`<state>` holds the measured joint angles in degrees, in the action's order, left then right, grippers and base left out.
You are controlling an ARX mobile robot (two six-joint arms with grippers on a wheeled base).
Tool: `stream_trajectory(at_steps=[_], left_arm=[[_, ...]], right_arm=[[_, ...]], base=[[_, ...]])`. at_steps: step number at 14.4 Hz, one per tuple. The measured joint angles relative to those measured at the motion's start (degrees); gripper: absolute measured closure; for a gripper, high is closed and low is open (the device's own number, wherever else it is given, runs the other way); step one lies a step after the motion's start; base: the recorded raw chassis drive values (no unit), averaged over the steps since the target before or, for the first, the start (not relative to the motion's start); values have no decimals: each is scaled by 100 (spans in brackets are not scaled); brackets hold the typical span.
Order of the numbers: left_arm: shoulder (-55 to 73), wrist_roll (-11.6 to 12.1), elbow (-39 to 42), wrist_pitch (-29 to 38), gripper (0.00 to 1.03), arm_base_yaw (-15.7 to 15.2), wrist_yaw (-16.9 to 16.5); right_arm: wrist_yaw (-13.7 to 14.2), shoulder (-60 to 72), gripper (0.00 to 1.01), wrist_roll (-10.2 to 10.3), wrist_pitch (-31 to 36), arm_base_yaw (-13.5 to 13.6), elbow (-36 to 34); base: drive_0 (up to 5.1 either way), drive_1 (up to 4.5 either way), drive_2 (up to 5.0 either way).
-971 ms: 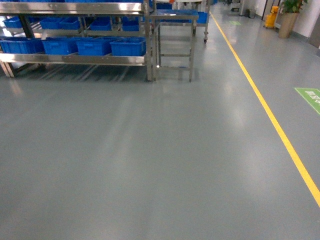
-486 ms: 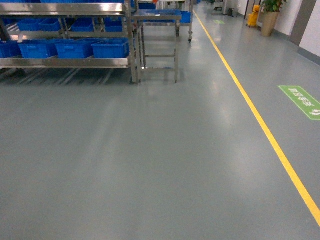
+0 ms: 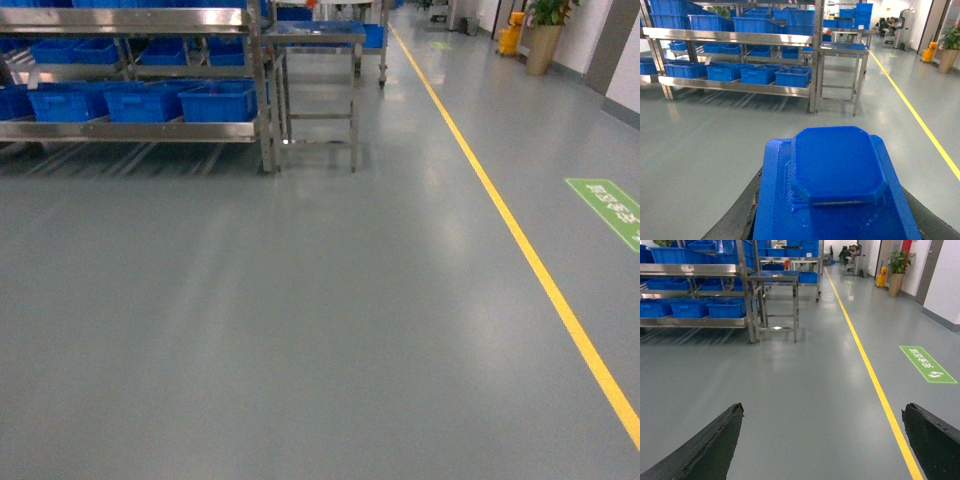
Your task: Pick blue part to blue bin on bottom shelf
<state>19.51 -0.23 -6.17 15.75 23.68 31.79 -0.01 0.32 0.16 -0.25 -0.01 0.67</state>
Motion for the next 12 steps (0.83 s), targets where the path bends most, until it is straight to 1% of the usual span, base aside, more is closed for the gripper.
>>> stream_trajectory(at_steps=[12], left_arm=[[-2,0,2,7,60,0,13]], right_arm=[[2,0,3,0,-9,0,0]], base=[[-1,412,-413]])
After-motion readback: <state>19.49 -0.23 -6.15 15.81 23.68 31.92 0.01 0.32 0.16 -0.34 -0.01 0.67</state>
